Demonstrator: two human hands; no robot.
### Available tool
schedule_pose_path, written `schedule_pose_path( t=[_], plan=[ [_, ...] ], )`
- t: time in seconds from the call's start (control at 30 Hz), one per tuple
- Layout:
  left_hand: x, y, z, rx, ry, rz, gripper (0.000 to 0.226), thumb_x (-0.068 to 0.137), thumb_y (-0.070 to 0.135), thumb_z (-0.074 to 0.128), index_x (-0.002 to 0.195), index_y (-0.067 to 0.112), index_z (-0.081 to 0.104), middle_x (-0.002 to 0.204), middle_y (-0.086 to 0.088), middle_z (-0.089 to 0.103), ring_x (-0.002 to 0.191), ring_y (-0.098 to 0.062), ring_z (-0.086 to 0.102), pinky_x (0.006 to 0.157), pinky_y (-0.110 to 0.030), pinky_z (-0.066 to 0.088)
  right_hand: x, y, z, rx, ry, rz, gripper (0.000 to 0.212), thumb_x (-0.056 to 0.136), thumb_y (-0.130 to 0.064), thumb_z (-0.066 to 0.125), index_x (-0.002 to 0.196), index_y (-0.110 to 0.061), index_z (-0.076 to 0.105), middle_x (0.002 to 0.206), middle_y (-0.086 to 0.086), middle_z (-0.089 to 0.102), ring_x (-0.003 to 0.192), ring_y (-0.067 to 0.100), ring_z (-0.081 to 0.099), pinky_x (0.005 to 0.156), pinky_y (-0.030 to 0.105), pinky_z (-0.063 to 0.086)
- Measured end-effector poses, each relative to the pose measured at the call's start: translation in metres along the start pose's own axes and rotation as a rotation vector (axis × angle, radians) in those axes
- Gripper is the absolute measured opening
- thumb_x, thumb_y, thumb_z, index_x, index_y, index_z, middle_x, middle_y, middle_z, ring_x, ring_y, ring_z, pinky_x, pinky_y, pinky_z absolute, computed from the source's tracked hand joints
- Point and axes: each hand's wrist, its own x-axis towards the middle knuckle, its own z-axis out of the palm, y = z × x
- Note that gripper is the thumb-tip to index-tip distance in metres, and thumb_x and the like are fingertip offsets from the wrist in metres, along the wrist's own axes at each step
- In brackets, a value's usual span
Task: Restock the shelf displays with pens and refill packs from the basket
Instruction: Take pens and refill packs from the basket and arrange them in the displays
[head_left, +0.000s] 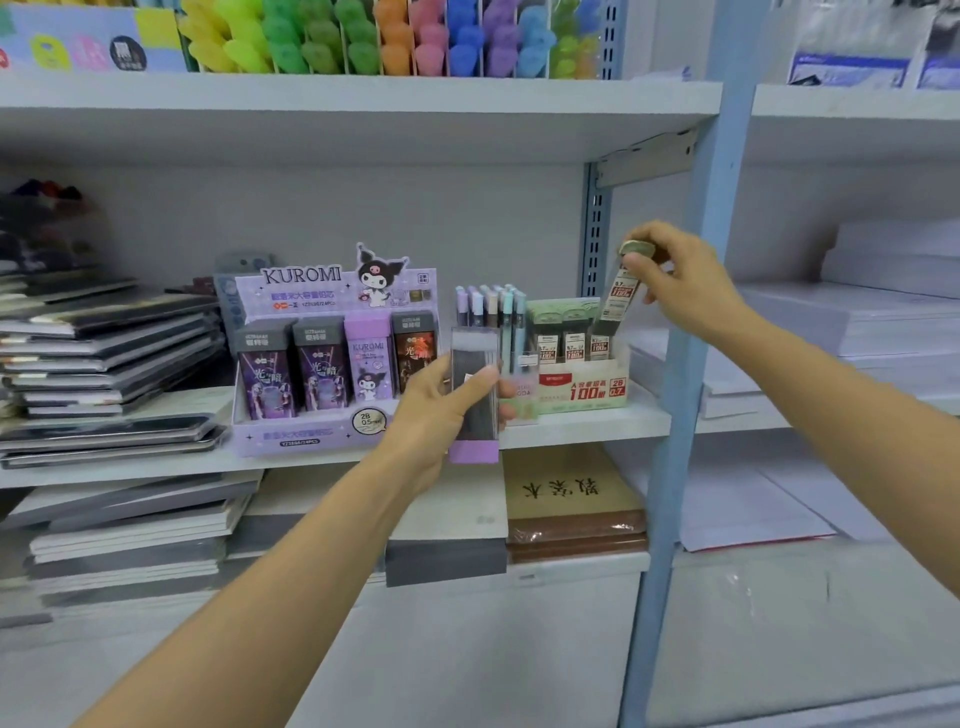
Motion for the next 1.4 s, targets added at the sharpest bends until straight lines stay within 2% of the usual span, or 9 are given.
schedule_pose_path(
  t=[0.17, 0.43, 0.6, 0.77, 0.87, 0.97, 1.17, 1.27, 1.4],
  plan=[
    [0.009, -0.008, 0.009, 0.031, -0.023, -0.002, 0.013, 0.096, 0.018, 0.058, 0.107, 0.014, 0.060, 0.079, -0.001, 0.075, 0.066, -0.014, 0.070, 0.060, -0.025, 0.056, 0.000, 0.016, 0.015, -0.124, -0.068, 0.038, 0.018, 0.097, -0.015, 0.055, 0.113, -0.009, 0.062, 0.100, 0.007, 0.065, 0.087, 0.031, 0.061, 0.081, 0.051, 0.053],
    [0.015, -0.016, 0.007, 0.042, -0.066, -0.054, 0.023, 0.088, -0.001, 0.065, 0.108, 0.008, 0.061, 0.078, -0.007, 0.075, 0.073, -0.018, 0.072, 0.067, -0.027, 0.058, 0.002, 0.026, 0.037, -0.209, -0.212, 0.038, 0.017, 0.094, -0.013, 0.059, 0.107, -0.008, 0.069, 0.084, -0.007, 0.054, 0.087, 0.018, 0.053, 0.080, 0.037, 0.046],
    [0.013, -0.018, 0.004, -0.015, -0.031, -0.061, 0.033, 0.082, -0.002, 0.071, 0.112, 0.006, 0.061, 0.093, -0.013, 0.076, 0.079, -0.025, 0.074, 0.066, -0.029, 0.059, -0.004, 0.032, 0.047, -0.205, -0.132, 0.130, 0.033, 0.090, -0.007, 0.064, 0.123, -0.011, 0.061, 0.105, 0.008, 0.055, 0.091, 0.015, 0.049, 0.082, 0.028, 0.042],
    [0.012, -0.015, -0.001, -0.031, 0.011, -0.068, 0.050, 0.074, 0.000, 0.077, 0.119, 0.003, 0.055, 0.096, -0.015, 0.075, 0.081, -0.030, 0.074, 0.066, -0.033, 0.060, -0.016, 0.003, 0.047, -0.052, 0.051, 0.000, 0.022, 0.093, -0.015, 0.061, 0.115, -0.015, 0.061, 0.112, -0.003, 0.054, 0.095, 0.004, 0.049, 0.081, 0.009, 0.038],
    [0.009, -0.013, 0.000, 0.016, 0.001, -0.072, 0.054, 0.071, 0.003, 0.080, 0.119, 0.003, 0.055, 0.094, -0.015, 0.075, 0.084, -0.032, 0.073, 0.071, -0.036, 0.060, -0.030, -0.027, 0.051, 0.363, -0.155, 0.045, 0.018, 0.094, -0.024, 0.060, 0.112, -0.021, 0.061, 0.108, -0.003, 0.064, 0.083, 0.005, 0.065, 0.070, 0.016, 0.052],
    [0.005, -0.010, 0.005, 0.041, -0.028, -0.051, 0.052, 0.068, 0.007, 0.081, 0.114, 0.002, 0.057, 0.090, -0.017, 0.075, 0.078, -0.029, 0.074, 0.069, -0.035, 0.060, -0.042, -0.043, 0.062, 0.590, -0.409, 0.088, 0.023, 0.089, -0.017, 0.068, 0.112, -0.023, 0.065, 0.112, 0.004, 0.066, 0.093, 0.013, 0.069, 0.073, 0.025, 0.057],
    [-0.003, -0.001, -0.011, 0.139, 0.066, -0.092, 0.025, 0.083, 0.015, 0.074, 0.105, 0.011, 0.063, 0.089, -0.011, 0.074, 0.069, -0.023, 0.072, 0.060, -0.035, 0.060, -0.052, -0.040, 0.069, 0.656, -0.281, 0.134, 0.025, 0.089, -0.008, 0.066, 0.110, -0.021, 0.066, 0.122, 0.008, 0.061, 0.090, 0.012, 0.069, 0.072, 0.025, 0.057],
    [-0.007, 0.004, -0.022, 0.088, 0.129, -0.076, 0.018, 0.087, 0.015, 0.070, 0.103, 0.012, 0.065, 0.072, -0.006, 0.073, 0.056, -0.017, 0.068, 0.054, -0.025, 0.057, -0.057, -0.037, 0.068, 0.565, -0.408, 0.060, 0.024, 0.088, -0.017, 0.069, 0.112, -0.020, 0.070, 0.128, -0.002, 0.057, 0.100, 0.013, 0.066, 0.079, 0.023, 0.056],
    [-0.011, 0.012, -0.028, -0.072, 0.172, -0.099, 0.039, 0.091, 0.045, 0.059, 0.098, 0.009, 0.068, 0.077, -0.009, 0.074, 0.063, -0.017, 0.069, 0.059, -0.026, 0.057, -0.065, -0.041, 0.077, 0.477, -0.469, 0.000, 0.025, 0.087, -0.014, 0.069, 0.112, -0.016, 0.071, 0.097, -0.002, 0.069, 0.081, 0.009, 0.067, 0.074, 0.023, 0.055]
  ],
)
